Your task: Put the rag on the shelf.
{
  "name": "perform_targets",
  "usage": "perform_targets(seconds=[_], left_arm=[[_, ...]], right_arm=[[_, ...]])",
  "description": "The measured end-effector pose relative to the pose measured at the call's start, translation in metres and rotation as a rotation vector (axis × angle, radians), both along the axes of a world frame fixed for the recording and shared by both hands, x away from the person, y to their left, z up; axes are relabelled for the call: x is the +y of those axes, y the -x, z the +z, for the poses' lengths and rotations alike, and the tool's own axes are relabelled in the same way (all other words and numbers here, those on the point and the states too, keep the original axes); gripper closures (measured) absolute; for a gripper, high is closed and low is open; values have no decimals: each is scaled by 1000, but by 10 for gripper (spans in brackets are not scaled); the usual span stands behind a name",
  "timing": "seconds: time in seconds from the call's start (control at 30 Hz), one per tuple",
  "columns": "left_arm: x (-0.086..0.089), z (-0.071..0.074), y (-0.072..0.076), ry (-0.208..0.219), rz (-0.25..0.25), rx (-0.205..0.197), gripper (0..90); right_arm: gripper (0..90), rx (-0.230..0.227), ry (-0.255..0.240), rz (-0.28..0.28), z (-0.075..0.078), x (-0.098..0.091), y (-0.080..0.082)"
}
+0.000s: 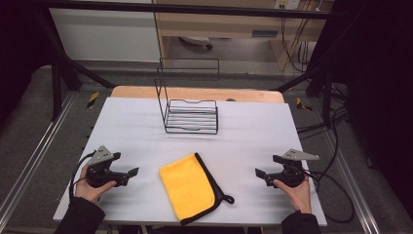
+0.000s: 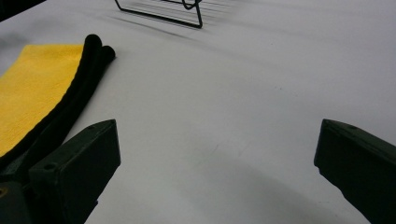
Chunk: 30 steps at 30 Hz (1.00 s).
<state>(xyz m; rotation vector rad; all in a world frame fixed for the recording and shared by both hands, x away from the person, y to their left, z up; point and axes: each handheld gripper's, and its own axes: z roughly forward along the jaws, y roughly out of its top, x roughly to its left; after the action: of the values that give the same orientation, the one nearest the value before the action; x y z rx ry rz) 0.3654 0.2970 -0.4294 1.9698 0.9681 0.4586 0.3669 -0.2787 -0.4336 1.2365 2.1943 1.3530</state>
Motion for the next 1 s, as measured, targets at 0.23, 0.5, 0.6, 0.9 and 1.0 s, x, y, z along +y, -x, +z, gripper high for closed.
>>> perform_targets(seconds=[0.23,0.5,0.6,0.9,1.0], left_arm=[[-6,2,0,5,-5,0,48],[-18,2,3,-1,-31,9,46],[-23,2,4,-12,-36,14,47],[-41,1,4,-3,-26,55,70],[-48,2,4,13,-20,69,89]], right_arm=[[8,1,3,-3,1,1,0],[9,7,11,8,2,8,0],[9,16,23,11,1,13,0],[9,11,46,39,2,28,0],[10,12,47,44,3,32,1]])
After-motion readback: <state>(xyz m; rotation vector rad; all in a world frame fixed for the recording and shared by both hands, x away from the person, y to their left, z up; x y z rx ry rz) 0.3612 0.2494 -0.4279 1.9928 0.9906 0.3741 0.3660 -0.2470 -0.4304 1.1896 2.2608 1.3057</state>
